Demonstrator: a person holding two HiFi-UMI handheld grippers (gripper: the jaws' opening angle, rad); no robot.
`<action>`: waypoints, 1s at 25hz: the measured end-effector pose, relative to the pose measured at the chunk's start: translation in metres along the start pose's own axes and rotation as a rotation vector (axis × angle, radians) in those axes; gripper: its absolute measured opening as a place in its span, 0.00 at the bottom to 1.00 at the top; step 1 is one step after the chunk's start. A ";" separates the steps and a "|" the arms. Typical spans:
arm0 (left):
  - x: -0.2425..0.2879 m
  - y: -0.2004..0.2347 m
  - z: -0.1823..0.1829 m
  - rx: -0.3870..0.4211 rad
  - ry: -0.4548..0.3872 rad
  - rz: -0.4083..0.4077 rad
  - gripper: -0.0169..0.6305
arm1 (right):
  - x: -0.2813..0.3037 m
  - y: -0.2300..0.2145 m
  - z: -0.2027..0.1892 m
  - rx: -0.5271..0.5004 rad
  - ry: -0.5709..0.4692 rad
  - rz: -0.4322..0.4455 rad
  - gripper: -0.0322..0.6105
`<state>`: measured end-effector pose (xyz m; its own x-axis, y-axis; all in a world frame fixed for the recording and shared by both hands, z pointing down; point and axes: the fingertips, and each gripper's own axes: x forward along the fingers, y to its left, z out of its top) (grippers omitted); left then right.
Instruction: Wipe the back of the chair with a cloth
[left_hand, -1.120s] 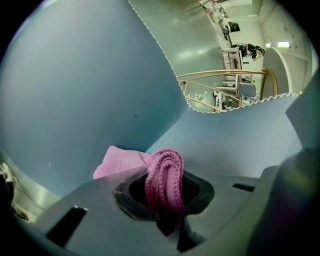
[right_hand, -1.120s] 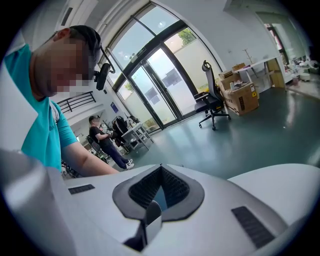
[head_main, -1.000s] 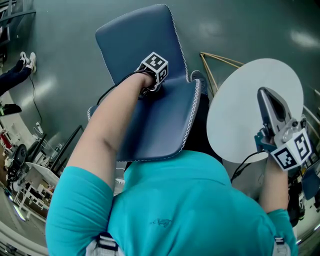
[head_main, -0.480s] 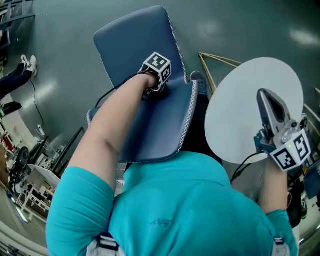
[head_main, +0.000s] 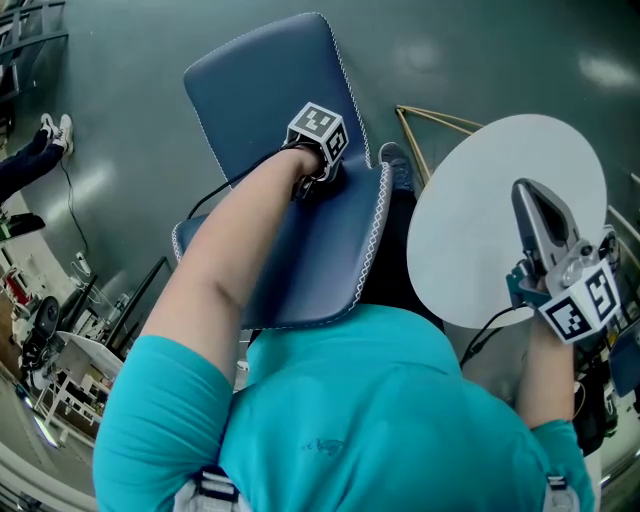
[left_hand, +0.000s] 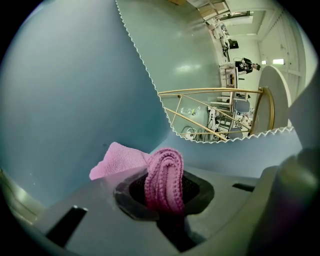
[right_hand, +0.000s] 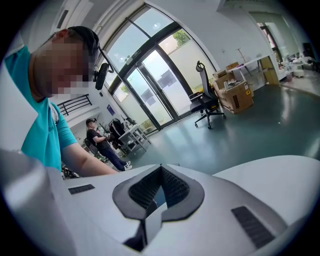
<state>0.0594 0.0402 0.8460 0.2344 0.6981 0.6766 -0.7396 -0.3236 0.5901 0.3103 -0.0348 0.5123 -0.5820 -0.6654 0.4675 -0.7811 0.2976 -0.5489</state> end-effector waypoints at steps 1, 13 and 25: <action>0.000 0.000 0.000 -0.001 0.001 0.000 0.12 | 0.000 0.000 0.000 0.001 -0.001 0.002 0.04; 0.001 -0.021 0.023 -0.020 -0.106 -0.096 0.12 | -0.003 -0.005 -0.005 0.022 -0.003 -0.005 0.04; 0.000 -0.063 0.057 0.019 -0.276 -0.287 0.12 | -0.005 -0.008 -0.010 0.034 0.000 -0.005 0.04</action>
<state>0.1417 0.0245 0.8343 0.5923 0.5651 0.5743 -0.6081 -0.1540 0.7788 0.3172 -0.0274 0.5214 -0.5781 -0.6670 0.4700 -0.7759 0.2711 -0.5696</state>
